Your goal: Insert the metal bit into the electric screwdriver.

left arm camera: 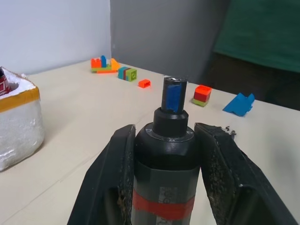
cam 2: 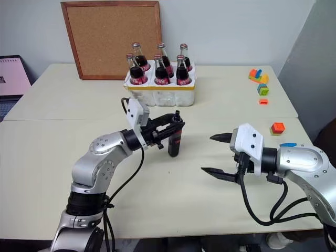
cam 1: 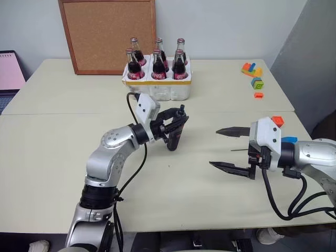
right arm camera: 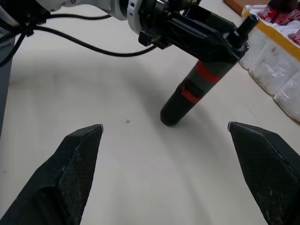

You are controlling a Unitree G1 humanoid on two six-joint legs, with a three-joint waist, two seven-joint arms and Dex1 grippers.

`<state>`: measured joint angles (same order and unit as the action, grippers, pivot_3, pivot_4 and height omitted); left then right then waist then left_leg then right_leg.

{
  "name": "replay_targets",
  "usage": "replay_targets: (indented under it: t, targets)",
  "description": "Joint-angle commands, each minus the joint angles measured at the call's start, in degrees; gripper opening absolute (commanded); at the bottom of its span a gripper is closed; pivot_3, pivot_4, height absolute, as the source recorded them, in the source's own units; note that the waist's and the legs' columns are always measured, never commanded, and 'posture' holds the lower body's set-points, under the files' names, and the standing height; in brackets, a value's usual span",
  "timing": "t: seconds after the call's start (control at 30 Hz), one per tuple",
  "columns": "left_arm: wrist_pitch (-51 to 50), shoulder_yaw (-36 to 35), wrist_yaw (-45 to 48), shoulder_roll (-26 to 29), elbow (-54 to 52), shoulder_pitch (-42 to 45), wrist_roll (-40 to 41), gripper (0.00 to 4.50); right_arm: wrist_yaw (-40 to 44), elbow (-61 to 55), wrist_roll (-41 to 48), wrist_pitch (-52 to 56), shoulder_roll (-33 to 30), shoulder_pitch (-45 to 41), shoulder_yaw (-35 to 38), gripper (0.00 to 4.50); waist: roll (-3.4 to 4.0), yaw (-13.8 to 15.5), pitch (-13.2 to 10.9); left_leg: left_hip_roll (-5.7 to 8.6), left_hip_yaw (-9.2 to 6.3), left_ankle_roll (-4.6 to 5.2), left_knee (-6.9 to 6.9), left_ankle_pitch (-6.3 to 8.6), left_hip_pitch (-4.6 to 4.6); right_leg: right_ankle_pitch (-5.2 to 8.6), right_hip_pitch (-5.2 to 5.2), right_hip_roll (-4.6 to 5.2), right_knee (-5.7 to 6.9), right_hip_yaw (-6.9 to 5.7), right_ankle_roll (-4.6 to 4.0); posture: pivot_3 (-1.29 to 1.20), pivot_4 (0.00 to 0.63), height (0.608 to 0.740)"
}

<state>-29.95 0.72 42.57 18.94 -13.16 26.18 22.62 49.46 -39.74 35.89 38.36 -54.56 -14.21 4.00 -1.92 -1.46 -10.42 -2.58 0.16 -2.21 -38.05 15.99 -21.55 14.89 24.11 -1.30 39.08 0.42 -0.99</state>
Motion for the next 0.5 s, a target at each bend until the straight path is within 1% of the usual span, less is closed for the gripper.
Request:
replay_targets:
  t: [0.03, 0.2, 0.33, 0.4, 0.5]
  targets:
    - [-0.22, -2.19, -1.70, 1.33, -4.61, -2.04, 1.68, 1.62, 3.13, 2.31, -3.19, -3.42, -2.89, 1.29, 1.88, 4.50, -0.01, -0.01, 0.01, 0.00, 0.02, 0.00, 0.01, 0.00, 0.03, 0.00, -0.01, 0.01, 0.00, 0.02, 0.00, 0.00, 0.150, 0.740]
    - [0.04, -3.32, -2.96, 3.24, -7.65, -6.35, 2.25, 1.62, 5.43, 4.21, -4.50, -5.80, -3.60, 1.37, 1.59, 4.50, -0.01, -0.15, 0.01, -0.02, 0.06, 0.00, 0.03, 0.00, 0.13, 0.00, -0.06, 0.00, 0.02, 0.07, 0.01, 0.00, 0.150, 0.740]
    - [0.11, -3.55, -4.26, 3.67, -9.54, -8.97, 2.71, 1.62, 6.25, 4.29, -3.61, -5.85, -2.62, 0.33, 0.86, 4.50, -0.01, -0.14, 0.01, -0.03, 0.06, 0.00, 0.06, 0.00, 0.42, 0.00, -0.13, 0.00, 0.03, 0.06, 0.01, 0.00, 0.150, 0.740]
    - [0.87, -2.48, -4.55, 3.28, -10.15, -8.90, 2.58, 1.62, 6.66, 4.71, -3.70, -6.30, -2.14, -0.53, 0.41, 4.50, -0.01, -0.13, 0.00, -0.03, 0.08, 0.00, 0.09, 0.00, 0.64, 0.00, -0.38, 0.00, -0.02, 0.09, 0.00, 0.00, 0.150, 0.740]
    - [1.27, -1.60, -5.51, 2.01, -9.88, -7.04, 2.82, 1.62, 6.74, 5.08, -2.22, -6.06, -0.97, -2.20, 0.82, 4.50, -0.01, -0.12, 0.00, 0.01, 0.09, 0.00, 0.09, 0.01, 0.75, -0.02, -0.60, 0.01, -0.05, 0.08, 0.04, 0.00, 0.150, 0.740]
